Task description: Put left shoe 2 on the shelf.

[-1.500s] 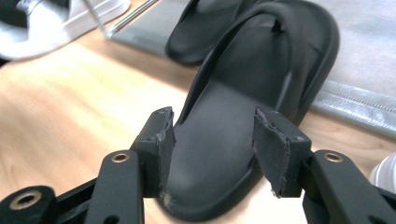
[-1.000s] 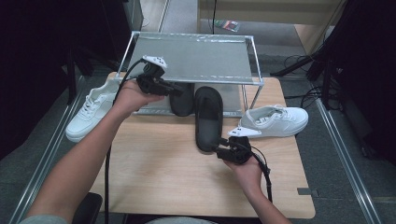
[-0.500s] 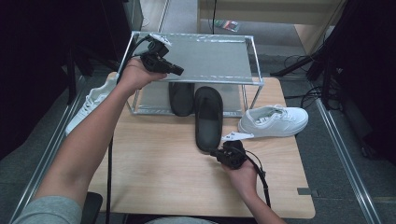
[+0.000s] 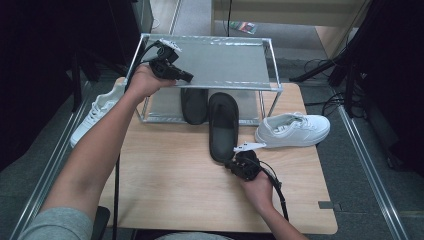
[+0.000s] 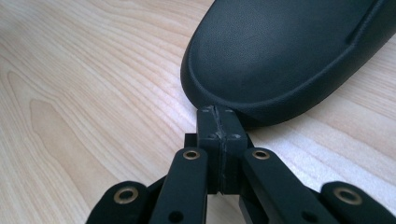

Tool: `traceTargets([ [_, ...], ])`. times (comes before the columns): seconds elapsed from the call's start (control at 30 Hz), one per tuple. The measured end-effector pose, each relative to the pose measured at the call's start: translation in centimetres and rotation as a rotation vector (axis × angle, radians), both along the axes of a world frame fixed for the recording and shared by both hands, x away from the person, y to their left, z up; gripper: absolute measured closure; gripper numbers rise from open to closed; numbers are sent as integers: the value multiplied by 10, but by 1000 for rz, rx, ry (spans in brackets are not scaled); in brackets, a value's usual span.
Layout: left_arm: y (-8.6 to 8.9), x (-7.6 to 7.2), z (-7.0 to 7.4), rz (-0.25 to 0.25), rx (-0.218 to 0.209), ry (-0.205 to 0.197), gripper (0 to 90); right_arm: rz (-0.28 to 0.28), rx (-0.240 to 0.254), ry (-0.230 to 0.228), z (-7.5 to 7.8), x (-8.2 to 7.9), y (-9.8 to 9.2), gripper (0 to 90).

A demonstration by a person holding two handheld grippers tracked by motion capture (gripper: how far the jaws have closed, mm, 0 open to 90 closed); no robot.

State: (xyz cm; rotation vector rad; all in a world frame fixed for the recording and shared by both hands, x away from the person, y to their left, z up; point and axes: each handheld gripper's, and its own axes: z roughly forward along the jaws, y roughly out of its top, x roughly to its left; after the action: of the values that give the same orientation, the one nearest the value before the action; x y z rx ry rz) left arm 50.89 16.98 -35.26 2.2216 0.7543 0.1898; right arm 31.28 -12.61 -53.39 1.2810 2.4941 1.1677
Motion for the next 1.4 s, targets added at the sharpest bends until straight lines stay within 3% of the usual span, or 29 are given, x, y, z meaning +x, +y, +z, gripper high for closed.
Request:
traceTargets([
  [0.43, -2, -4, -1, 15, 12, -18, 900, -4, -13, -40, 7, 15, 1, 900],
  [0.57, 0, -3, -3, 24, -14, -10, 900, -2, -17, -57, 9, 22, 3, 900],
  [0.73, 0, -3, -3, 22, -15, -12, 900, -11, -1, -66, 7, 27, 4, 900],
  [0.93, 1, -3, -3, 16, -19, -13, 900, -17, -20, -86, 7, 38, 9, 900],
  [1.3, 2, -3, -4, 9, -19, -20, 900, -71, 11, -93, 9, 66, 11, 900],
  [1.4, 2, -3, -4, 9, -18, -23, 900, -81, 17, -117, 16, 76, 13, 900],
])
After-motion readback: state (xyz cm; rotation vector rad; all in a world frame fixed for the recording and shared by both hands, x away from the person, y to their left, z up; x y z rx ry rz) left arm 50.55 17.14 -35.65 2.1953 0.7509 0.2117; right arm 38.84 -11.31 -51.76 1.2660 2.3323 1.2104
